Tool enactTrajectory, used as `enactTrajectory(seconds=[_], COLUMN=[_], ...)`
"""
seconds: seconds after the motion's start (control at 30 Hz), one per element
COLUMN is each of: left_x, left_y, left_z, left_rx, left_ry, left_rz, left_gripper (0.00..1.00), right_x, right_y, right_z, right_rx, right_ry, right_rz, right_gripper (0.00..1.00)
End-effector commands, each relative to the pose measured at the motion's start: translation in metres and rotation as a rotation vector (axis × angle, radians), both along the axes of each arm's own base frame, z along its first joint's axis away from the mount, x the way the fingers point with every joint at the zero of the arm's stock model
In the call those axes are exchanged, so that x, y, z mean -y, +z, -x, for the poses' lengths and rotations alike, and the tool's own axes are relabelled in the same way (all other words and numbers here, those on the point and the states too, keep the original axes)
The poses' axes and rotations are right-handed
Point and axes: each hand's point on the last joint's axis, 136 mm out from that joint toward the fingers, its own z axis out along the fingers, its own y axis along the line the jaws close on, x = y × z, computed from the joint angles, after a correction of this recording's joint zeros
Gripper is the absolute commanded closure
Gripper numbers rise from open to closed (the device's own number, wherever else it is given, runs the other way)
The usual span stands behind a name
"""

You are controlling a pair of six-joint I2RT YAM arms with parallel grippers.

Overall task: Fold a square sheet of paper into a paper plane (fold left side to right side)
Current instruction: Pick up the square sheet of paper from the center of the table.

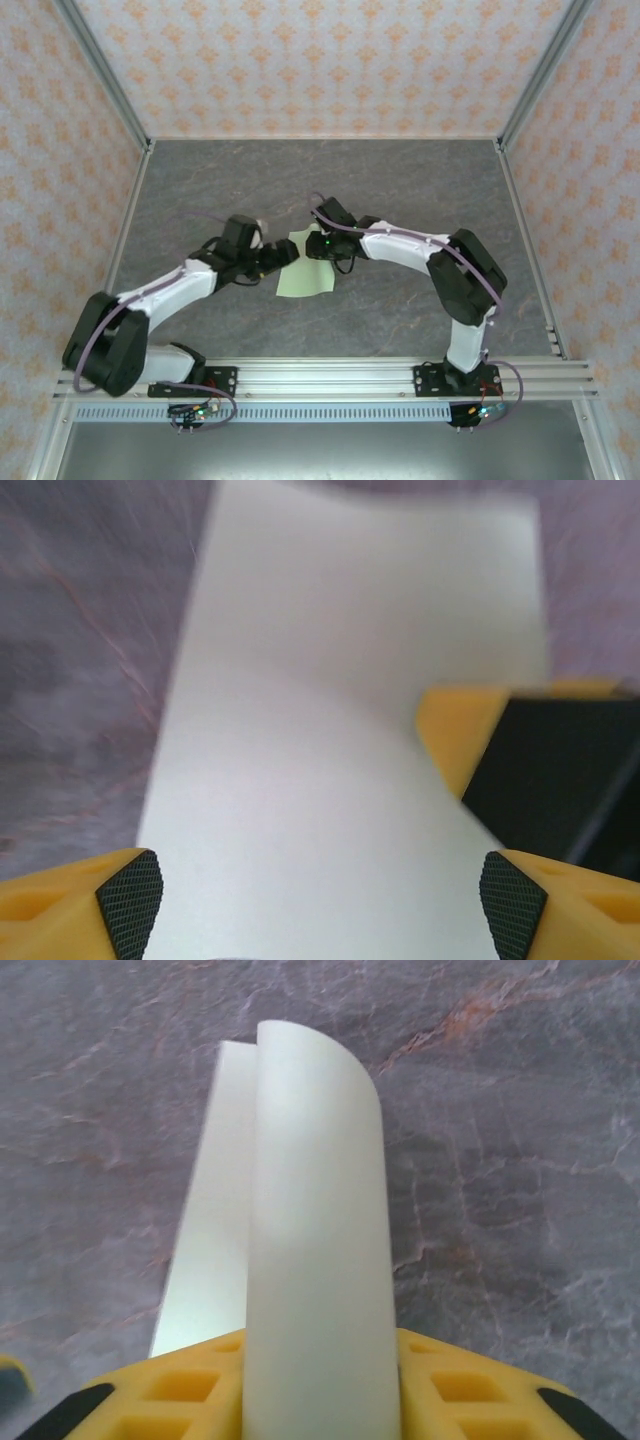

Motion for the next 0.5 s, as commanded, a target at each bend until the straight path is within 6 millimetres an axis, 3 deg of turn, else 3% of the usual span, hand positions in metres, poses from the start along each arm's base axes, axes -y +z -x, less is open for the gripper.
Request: enactTrajectory(seconds=[0.0, 0.13, 0.23, 0.47], left_x=[-0.024, -0.048, -0.049, -0.031], left_y=[0.018, 0.042, 0.069, 0.169], left_z=[0.01, 0.015, 0.016, 0.016], left_rx=[0.029, 0.087, 0.163, 0.421], left_ry=[0.026, 0.074, 0.06, -0.029], left_rz=[0.03, 0.125, 0.209, 0.398], left_gripper=[0.11, 0.08, 0.06, 0.01], right_x=[0.002, 0.01, 0.016, 0.027], right_y=[0.027, 0.068, 0.109, 0.229], right_z=[0.001, -0.002, -0.002, 0.024], right_rx=[-0.023, 0.019, 0.069, 0.234], right_ry=[0.003, 0.0, 0.02, 0.189], right_rz=[-0.163, -0.319, -0.457, -0.7], right_gripper=[0.66, 0.67, 0.67, 0.67])
